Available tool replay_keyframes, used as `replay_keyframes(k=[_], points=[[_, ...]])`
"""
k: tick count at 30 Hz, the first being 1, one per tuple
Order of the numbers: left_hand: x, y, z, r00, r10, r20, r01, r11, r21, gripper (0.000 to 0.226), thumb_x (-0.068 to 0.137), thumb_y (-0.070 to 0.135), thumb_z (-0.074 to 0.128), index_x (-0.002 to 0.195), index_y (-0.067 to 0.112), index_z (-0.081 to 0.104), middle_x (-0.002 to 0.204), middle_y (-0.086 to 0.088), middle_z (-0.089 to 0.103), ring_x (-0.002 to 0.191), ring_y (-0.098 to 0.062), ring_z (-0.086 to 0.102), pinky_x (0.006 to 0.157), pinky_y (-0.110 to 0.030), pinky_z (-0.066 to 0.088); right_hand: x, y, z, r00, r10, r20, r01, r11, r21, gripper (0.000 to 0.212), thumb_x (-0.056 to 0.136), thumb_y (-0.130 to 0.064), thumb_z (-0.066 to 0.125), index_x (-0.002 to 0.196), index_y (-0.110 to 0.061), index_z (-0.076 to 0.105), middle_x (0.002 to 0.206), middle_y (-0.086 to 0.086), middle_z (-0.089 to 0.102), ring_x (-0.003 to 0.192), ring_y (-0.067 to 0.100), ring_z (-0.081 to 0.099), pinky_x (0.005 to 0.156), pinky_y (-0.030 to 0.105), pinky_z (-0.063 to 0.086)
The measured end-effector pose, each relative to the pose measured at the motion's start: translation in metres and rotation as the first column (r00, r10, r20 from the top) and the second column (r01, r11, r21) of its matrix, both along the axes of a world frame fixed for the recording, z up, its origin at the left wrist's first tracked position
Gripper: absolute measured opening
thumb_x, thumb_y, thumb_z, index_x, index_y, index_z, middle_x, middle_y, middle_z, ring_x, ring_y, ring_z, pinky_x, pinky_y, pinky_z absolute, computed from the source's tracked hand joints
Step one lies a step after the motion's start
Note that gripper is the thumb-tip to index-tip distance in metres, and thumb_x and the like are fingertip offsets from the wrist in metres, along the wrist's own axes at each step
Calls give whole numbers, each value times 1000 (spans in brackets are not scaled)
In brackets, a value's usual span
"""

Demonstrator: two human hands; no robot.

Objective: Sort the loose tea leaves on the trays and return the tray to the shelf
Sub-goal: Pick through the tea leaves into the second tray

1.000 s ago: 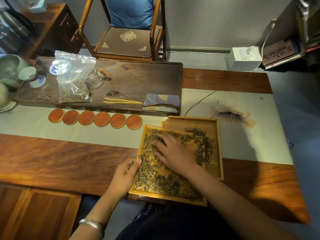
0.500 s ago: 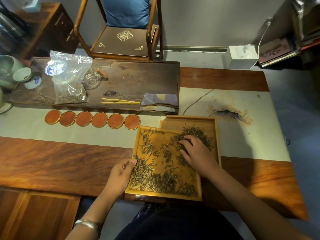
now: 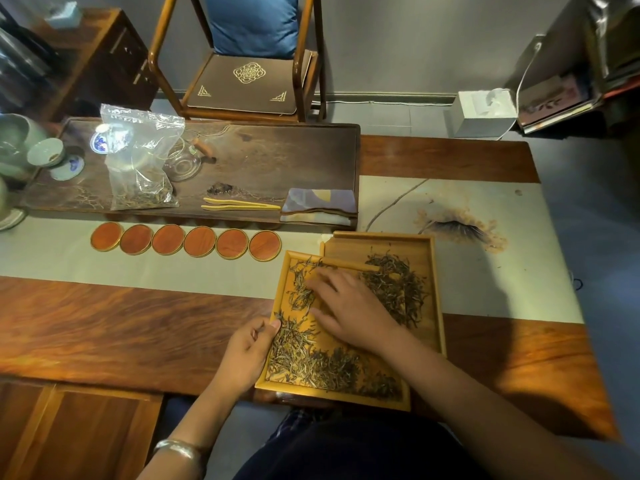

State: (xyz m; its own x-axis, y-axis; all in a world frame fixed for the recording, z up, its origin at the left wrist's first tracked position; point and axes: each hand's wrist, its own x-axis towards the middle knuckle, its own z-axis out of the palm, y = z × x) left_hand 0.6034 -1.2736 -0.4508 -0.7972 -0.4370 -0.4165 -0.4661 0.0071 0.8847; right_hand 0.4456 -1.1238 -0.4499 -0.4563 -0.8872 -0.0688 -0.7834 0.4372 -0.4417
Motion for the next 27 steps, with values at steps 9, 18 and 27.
replay_keyframes(k=[9,18,27], points=[[2,10,4,999,21,-26,-21,1000,9,25,98,9,47,84,-3,64,71,-1,70,69,-5,64,64,-13,47,-5,-14,-12,1000,10,-16,-8,994,113,54,95,-52,36,142,-26,35,155,7,24,142,28,19,113,46,19],[5,9,-2,1000,6,-11,-7,997,-75,33,98,11,49,68,19,57,55,14,55,57,5,48,57,-10,36,-9,34,-17,992,-119,-41,123,989,85,39,96,-35,46,131,-20,51,141,6,45,129,23,40,103,39,41],[2,10,4,999,-29,-36,25,994,-104,44,99,8,47,60,28,52,52,21,54,53,8,50,53,-5,35,-35,68,-4,933,-349,89,358,925,-127,26,93,-19,54,118,-14,62,109,1,56,100,13,53,77,22,46]])
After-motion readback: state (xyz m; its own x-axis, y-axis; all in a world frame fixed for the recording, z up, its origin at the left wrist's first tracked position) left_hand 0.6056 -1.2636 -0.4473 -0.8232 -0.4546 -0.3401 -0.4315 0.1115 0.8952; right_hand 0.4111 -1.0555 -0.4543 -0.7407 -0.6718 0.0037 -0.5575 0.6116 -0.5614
